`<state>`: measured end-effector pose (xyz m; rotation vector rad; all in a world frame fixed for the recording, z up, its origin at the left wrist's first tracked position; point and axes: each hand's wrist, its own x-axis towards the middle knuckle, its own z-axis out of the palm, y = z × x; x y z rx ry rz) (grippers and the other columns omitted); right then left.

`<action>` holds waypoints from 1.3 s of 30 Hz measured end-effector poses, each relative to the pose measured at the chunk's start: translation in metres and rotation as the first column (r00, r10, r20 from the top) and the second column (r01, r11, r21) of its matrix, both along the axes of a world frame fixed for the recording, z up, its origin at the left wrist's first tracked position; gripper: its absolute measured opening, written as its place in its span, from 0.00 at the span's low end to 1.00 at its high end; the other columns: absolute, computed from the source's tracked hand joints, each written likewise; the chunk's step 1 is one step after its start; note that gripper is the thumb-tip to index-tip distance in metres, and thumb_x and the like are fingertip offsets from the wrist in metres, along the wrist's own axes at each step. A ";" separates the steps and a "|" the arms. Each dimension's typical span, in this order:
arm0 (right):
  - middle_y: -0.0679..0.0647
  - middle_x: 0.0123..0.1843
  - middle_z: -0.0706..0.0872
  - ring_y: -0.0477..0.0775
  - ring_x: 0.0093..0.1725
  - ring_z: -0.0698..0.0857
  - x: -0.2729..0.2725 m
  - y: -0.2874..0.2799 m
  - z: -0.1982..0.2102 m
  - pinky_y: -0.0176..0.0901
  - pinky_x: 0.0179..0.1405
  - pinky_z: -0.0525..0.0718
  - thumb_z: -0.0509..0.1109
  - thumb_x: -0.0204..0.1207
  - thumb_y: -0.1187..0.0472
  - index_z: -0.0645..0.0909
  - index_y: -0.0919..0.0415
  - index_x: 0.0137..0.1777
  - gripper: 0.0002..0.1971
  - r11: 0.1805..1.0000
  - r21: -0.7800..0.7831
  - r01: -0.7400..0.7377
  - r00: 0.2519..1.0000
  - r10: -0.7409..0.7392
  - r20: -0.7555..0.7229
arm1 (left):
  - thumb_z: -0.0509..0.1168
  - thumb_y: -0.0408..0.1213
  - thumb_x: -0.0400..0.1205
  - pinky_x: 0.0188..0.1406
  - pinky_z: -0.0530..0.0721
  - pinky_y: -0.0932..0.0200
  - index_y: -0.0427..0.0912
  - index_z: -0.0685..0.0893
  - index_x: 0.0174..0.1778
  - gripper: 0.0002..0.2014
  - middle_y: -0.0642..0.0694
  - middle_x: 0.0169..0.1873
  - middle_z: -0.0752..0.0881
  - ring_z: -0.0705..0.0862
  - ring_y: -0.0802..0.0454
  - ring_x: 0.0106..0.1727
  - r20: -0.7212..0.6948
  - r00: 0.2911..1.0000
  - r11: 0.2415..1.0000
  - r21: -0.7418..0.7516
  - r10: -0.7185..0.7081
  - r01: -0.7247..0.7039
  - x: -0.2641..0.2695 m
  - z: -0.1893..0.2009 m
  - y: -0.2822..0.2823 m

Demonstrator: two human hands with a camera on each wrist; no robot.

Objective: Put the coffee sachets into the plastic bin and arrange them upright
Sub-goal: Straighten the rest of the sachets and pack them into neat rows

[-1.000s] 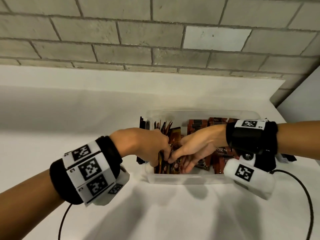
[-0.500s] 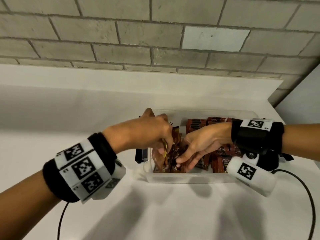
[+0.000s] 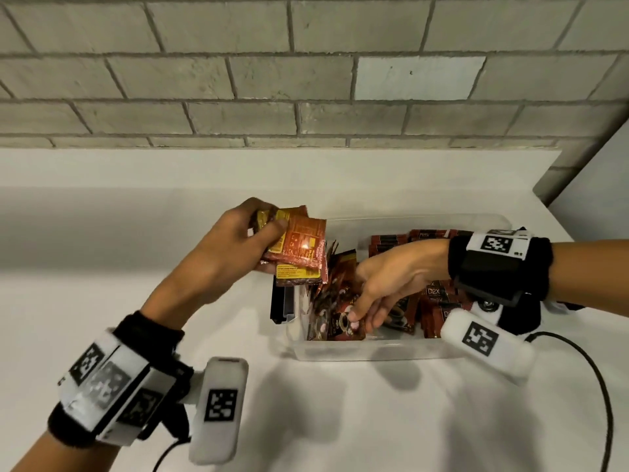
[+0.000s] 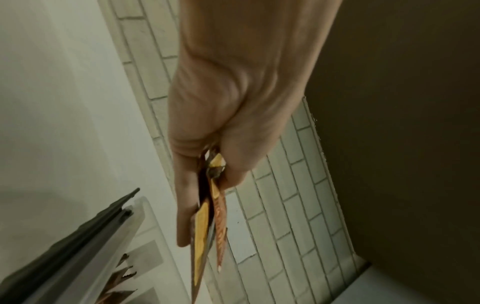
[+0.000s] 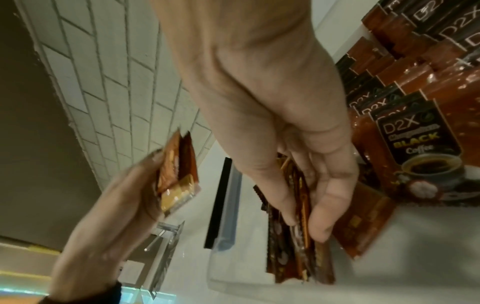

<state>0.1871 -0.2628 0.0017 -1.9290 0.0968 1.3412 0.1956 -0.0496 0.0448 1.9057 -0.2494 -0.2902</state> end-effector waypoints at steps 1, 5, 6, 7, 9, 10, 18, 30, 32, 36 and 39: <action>0.58 0.42 0.89 0.50 0.39 0.88 0.001 0.000 0.003 0.35 0.41 0.88 0.69 0.78 0.69 0.82 0.69 0.49 0.03 1.000 -0.011 0.003 1.000 -0.003 0.020 | 0.61 0.37 0.84 0.28 0.86 0.65 0.38 0.77 0.57 0.08 0.44 0.43 0.82 0.89 0.58 0.34 -0.024 0.998 0.998 -0.032 0.051 -0.052 -0.004 -0.003 0.002; 0.60 0.40 0.88 0.50 0.35 0.87 0.003 -0.005 0.018 0.34 0.36 0.88 0.69 0.77 0.70 0.79 0.74 0.57 0.11 0.998 -0.057 0.007 0.997 -0.002 0.079 | 0.61 0.37 0.85 0.30 0.89 0.60 0.39 0.76 0.57 0.08 0.43 0.45 0.82 0.89 0.50 0.39 -0.030 0.978 0.977 -0.045 0.207 -0.208 -0.014 -0.010 0.011; 0.60 0.40 0.88 0.50 0.35 0.86 0.003 -0.008 0.023 0.34 0.35 0.87 0.69 0.77 0.70 0.78 0.75 0.58 0.12 0.998 -0.063 0.002 0.996 0.003 0.090 | 0.61 0.37 0.85 0.32 0.90 0.59 0.39 0.76 0.57 0.08 0.42 0.45 0.82 0.89 0.49 0.40 -0.028 0.972 0.971 -0.045 0.232 -0.233 -0.016 -0.011 0.012; 0.61 0.40 0.87 0.51 0.34 0.86 0.002 -0.011 0.027 0.34 0.35 0.87 0.69 0.77 0.70 0.77 0.75 0.59 0.13 0.998 -0.067 -0.002 0.995 0.009 0.104 | 0.61 0.37 0.84 0.33 0.90 0.58 0.39 0.76 0.56 0.07 0.42 0.46 0.83 0.89 0.48 0.41 -0.028 0.967 0.966 -0.045 0.252 -0.253 -0.019 -0.013 0.013; 0.62 0.42 0.86 0.51 0.34 0.84 0.001 -0.017 0.036 0.35 0.35 0.85 0.69 0.76 0.71 0.76 0.73 0.59 0.13 0.997 -0.072 -0.013 0.991 0.022 0.135 | 0.62 0.37 0.84 0.36 0.91 0.55 0.40 0.76 0.56 0.07 0.41 0.48 0.84 0.89 0.47 0.43 -0.030 0.960 0.959 -0.038 0.278 -0.279 -0.024 -0.016 0.015; 0.63 0.44 0.85 0.50 0.34 0.83 0.000 -0.020 0.040 0.35 0.36 0.85 0.69 0.76 0.71 0.75 0.71 0.59 0.13 0.997 -0.070 -0.015 0.989 0.026 0.147 | 0.62 0.36 0.84 0.36 0.91 0.55 0.40 0.76 0.57 0.08 0.40 0.48 0.84 0.89 0.47 0.43 -0.034 0.956 0.956 -0.037 0.290 -0.292 -0.027 -0.017 0.015; 0.65 0.56 0.81 0.49 0.36 0.79 -0.007 -0.045 0.060 0.33 0.33 0.82 0.65 0.78 0.72 0.71 0.66 0.63 0.15 1.000 0.016 0.016 0.976 -0.019 0.217 | 0.61 0.34 0.85 0.28 0.89 0.60 0.39 0.76 0.58 0.08 0.40 0.48 0.85 0.89 0.47 0.43 -0.043 0.919 0.912 -0.114 0.392 -0.394 -0.038 -0.019 0.007; 0.57 0.44 0.82 0.50 0.39 0.79 -0.024 -0.056 0.088 0.42 0.44 0.81 0.66 0.77 0.73 0.74 0.55 0.57 0.15 0.949 0.280 0.143 0.887 -0.249 0.390 | 0.57 0.43 0.86 0.41 0.90 0.50 0.43 0.73 0.66 0.14 0.41 0.52 0.87 0.90 0.50 0.48 -0.250 0.948 0.868 -0.405 0.197 -0.288 -0.055 -0.001 -0.045; 0.59 0.45 0.83 0.50 0.38 0.80 -0.029 -0.057 0.088 0.41 0.42 0.82 0.66 0.77 0.73 0.73 0.52 0.56 0.16 0.950 0.274 0.149 0.884 -0.251 0.393 | 0.57 0.50 0.84 0.45 0.90 0.46 0.42 0.71 0.69 0.21 0.41 0.54 0.87 0.89 0.48 0.51 -0.328 0.938 0.854 -0.449 0.115 -0.262 -0.058 0.001 -0.055; 0.64 0.49 0.84 0.50 0.38 0.81 -0.044 -0.063 0.090 0.37 0.38 0.83 0.67 0.78 0.71 0.73 0.51 0.57 0.15 0.960 0.242 0.141 0.871 -0.237 0.430 | 0.68 0.47 0.76 0.46 0.89 0.46 0.40 0.77 0.67 0.25 0.40 0.54 0.89 0.89 0.45 0.54 -0.411 0.908 0.838 -0.521 -0.077 -0.164 -0.069 0.004 -0.072; 0.60 0.49 0.86 0.48 0.39 0.84 -0.056 -0.064 0.092 0.37 0.41 0.85 0.67 0.78 0.68 0.75 0.50 0.58 0.14 0.961 0.223 0.162 0.832 -0.254 0.494 | 0.72 0.41 0.70 0.52 0.87 0.39 0.40 0.81 0.64 0.25 0.38 0.54 0.89 0.88 0.42 0.55 -0.483 0.861 0.808 -0.564 -0.156 -0.170 -0.074 0.002 -0.084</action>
